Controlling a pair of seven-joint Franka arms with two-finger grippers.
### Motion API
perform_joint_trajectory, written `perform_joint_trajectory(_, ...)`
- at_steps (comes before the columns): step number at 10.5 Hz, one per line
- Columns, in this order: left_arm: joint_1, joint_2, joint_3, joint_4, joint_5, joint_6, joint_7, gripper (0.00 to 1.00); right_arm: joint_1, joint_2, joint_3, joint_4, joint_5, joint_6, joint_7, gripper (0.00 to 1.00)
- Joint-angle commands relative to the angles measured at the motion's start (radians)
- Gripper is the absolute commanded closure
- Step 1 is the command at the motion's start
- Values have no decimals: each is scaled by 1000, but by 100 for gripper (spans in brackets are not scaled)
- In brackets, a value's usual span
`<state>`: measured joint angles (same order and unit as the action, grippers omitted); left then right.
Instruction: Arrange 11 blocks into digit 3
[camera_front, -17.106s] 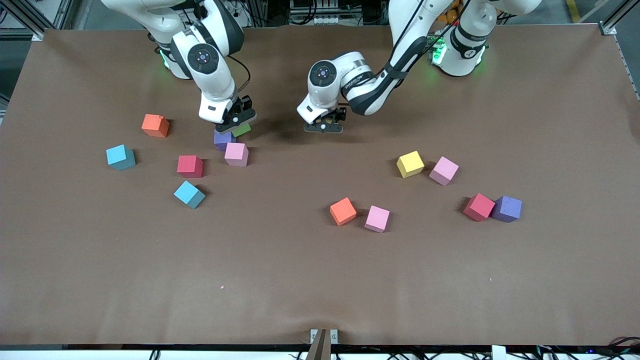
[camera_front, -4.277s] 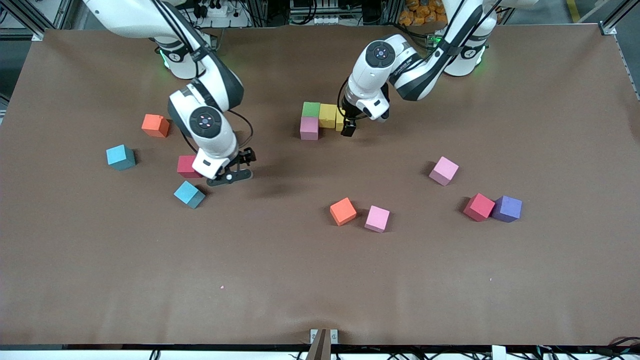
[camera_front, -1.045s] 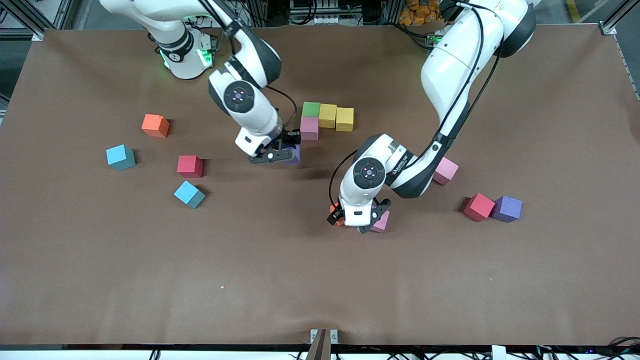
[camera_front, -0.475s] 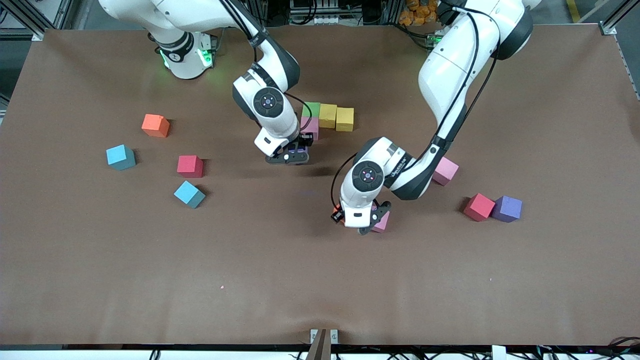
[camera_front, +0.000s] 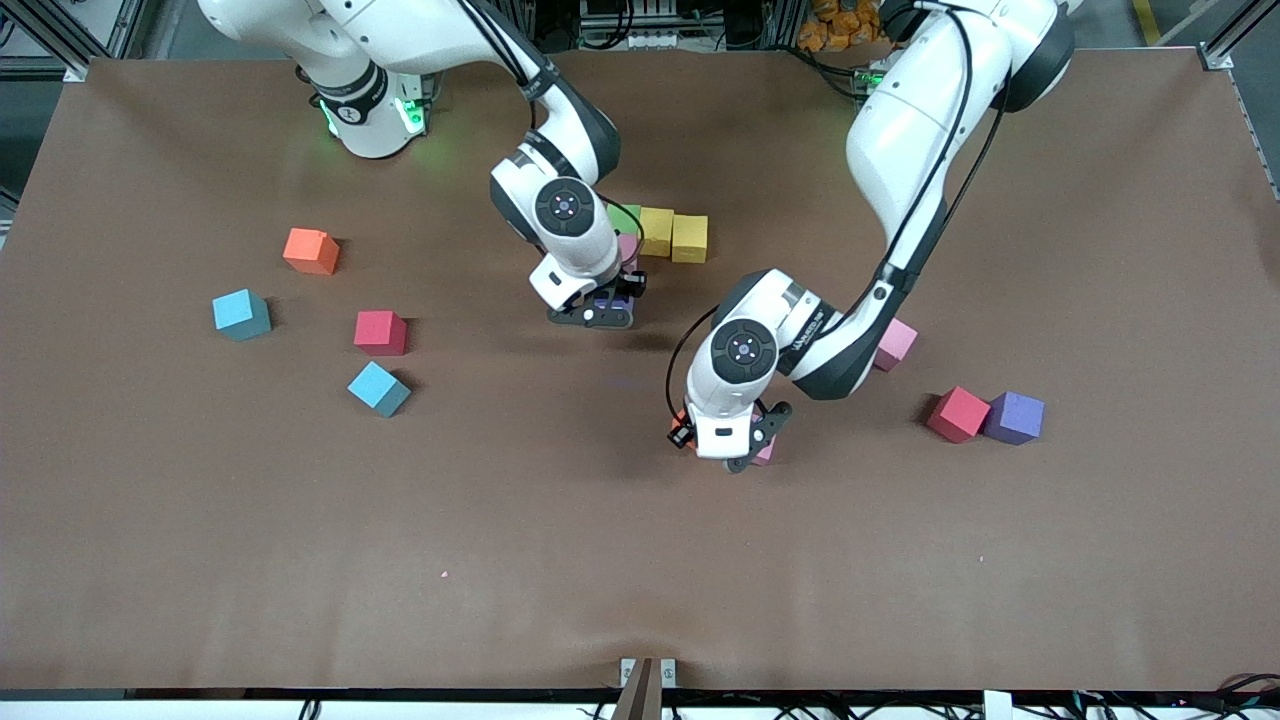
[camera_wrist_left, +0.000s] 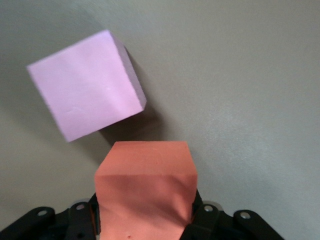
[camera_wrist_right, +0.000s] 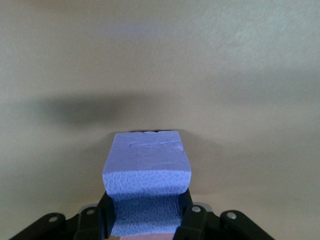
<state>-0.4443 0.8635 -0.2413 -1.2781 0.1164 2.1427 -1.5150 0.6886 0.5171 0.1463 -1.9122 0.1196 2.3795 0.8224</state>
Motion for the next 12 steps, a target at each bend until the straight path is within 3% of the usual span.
perform_joint_trajectory(1,19,-72,11,-24,-41,-104,-30,90,34,12,-28,21,14,-20,18,70)
perform_joint_trajectory(6,44,-109,17,-24,-164,-171,39,93,49,12,-31,21,12,-69,46,70)
perform_joint_trajectory(12,52,-120,80,-21,-245,-213,108,92,54,14,-31,22,20,-80,80,70)
